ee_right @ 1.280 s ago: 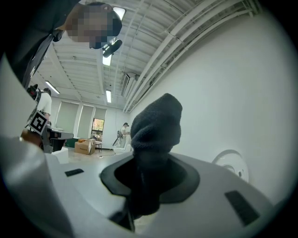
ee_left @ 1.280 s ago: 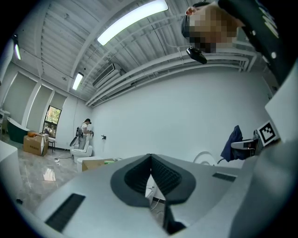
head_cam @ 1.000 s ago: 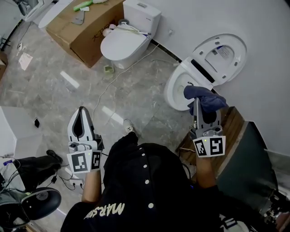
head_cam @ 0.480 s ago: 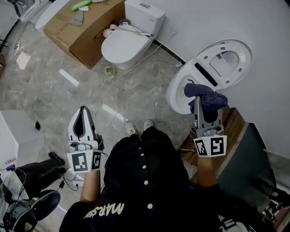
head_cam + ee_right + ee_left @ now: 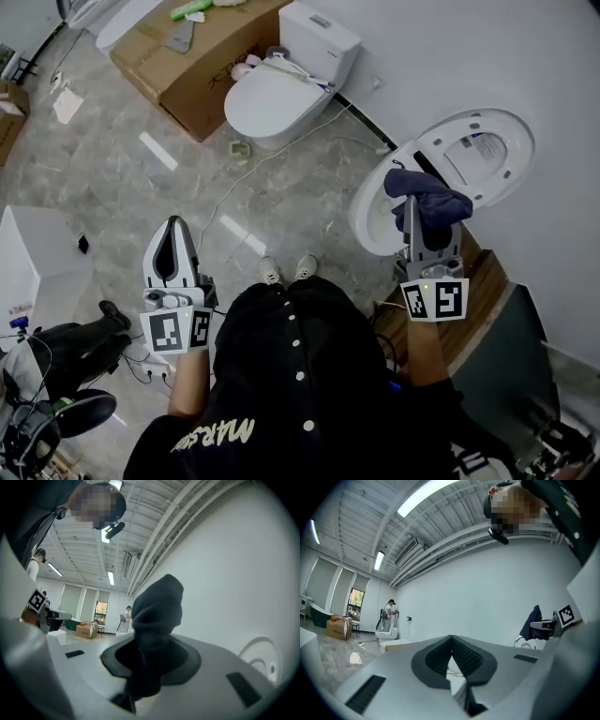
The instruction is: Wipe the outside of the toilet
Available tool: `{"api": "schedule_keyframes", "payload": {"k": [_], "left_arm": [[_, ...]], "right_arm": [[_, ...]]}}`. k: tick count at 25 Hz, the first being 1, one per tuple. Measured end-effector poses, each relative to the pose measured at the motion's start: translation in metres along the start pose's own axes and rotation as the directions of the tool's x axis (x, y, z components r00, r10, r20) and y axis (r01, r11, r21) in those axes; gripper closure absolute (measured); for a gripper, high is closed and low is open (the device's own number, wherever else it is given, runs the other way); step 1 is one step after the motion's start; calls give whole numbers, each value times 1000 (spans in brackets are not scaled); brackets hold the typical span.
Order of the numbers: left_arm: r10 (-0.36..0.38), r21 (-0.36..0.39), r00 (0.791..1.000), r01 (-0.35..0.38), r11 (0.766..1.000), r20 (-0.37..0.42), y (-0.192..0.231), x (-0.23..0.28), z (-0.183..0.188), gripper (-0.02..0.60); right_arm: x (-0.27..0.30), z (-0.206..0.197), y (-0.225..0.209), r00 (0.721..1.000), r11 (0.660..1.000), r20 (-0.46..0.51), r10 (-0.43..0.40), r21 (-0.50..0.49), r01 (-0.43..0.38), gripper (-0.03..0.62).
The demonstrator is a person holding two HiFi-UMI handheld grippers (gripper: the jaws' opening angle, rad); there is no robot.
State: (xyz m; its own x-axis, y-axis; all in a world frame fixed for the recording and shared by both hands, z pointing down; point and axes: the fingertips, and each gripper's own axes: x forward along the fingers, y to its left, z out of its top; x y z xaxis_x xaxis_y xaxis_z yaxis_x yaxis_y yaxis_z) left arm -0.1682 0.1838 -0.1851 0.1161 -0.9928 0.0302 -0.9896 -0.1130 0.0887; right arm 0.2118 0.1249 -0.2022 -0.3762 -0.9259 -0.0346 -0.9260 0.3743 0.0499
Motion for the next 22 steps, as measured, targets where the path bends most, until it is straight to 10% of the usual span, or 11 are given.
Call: {"api": "schedule_keyframes", "payload": {"k": [22], "left_arm": [[54, 44, 997, -52, 998, -54, -38, 58, -19, 572]], "right_arm": [[102, -72, -25, 983, 982, -20, 185, 43, -184, 485]]}}
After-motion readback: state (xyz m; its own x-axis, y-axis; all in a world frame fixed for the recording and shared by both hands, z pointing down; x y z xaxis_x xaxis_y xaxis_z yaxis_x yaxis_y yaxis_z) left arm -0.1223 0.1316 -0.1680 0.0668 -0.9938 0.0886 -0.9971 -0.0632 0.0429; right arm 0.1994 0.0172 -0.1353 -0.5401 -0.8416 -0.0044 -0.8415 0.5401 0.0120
